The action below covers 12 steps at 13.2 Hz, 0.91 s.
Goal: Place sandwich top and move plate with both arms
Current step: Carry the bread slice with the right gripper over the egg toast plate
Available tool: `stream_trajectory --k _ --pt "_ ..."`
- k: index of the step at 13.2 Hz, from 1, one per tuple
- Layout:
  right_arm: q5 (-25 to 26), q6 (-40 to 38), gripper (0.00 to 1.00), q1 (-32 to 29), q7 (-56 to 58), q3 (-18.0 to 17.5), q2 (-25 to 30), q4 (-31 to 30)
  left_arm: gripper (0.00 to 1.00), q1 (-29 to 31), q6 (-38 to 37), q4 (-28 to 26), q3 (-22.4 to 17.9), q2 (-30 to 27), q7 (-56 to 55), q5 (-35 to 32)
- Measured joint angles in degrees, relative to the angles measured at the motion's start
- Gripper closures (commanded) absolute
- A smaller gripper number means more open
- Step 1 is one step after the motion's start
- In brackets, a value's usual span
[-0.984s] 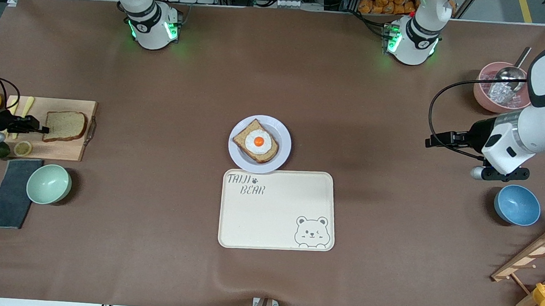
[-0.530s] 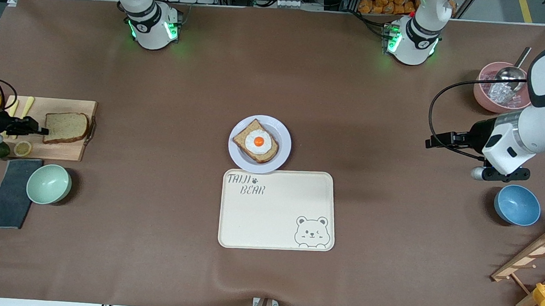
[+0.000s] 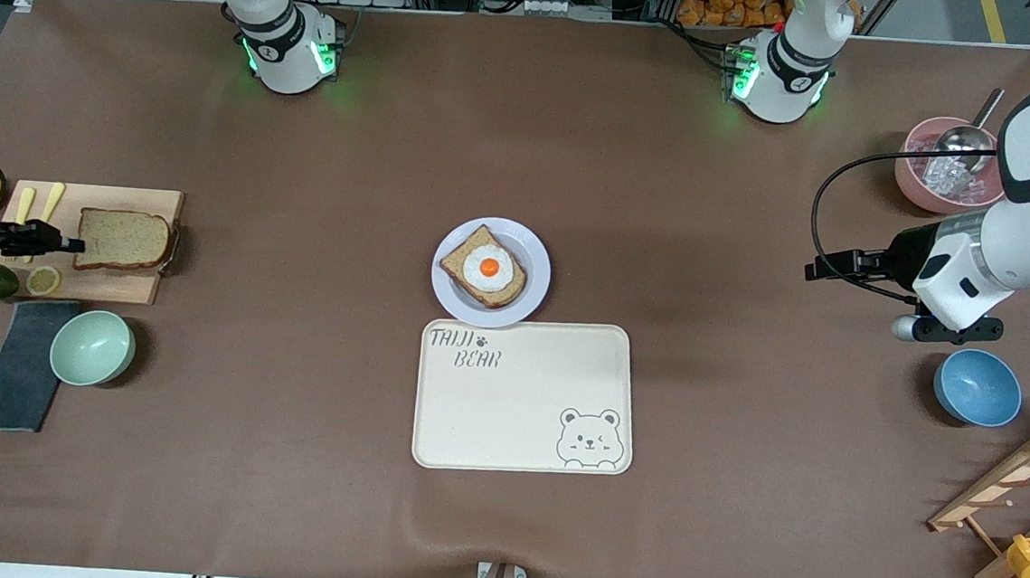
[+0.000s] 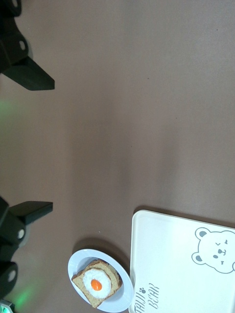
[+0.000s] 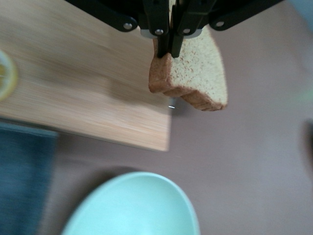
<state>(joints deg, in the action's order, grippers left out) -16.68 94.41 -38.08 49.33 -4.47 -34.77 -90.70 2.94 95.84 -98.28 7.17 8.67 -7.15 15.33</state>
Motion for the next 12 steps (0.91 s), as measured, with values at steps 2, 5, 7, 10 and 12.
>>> stream_trajectory --k 2,5,7,10,12 --pt "-1.58 -1.75 1.00 1.82 -1.77 -0.04 0.08 0.72 0.00 0.00 0.00 0.00 0.00 0.00 0.00 0.00" --pt "-4.24 -3.72 1.00 4.80 -4.94 -0.09 0.07 0.75 0.00 0.03 0.03 0.00 0.00 0.00 0.00 0.00" --pt "-5.17 -4.64 1.00 7.19 -8.21 -0.19 0.05 0.70 0.00 0.09 0.06 0.01 -0.01 0.00 0.00 0.00" --pt "-8.00 -4.78 1.00 11.82 -12.50 -0.25 0.03 0.28 0.00 0.27 0.10 0.01 -0.05 0.00 0.00 0.00" --pt "-10.39 -4.77 1.00 15.25 -15.94 -0.27 0.01 -0.59 0.00 0.32 0.11 0.01 -0.05 0.00 0.00 0.00"
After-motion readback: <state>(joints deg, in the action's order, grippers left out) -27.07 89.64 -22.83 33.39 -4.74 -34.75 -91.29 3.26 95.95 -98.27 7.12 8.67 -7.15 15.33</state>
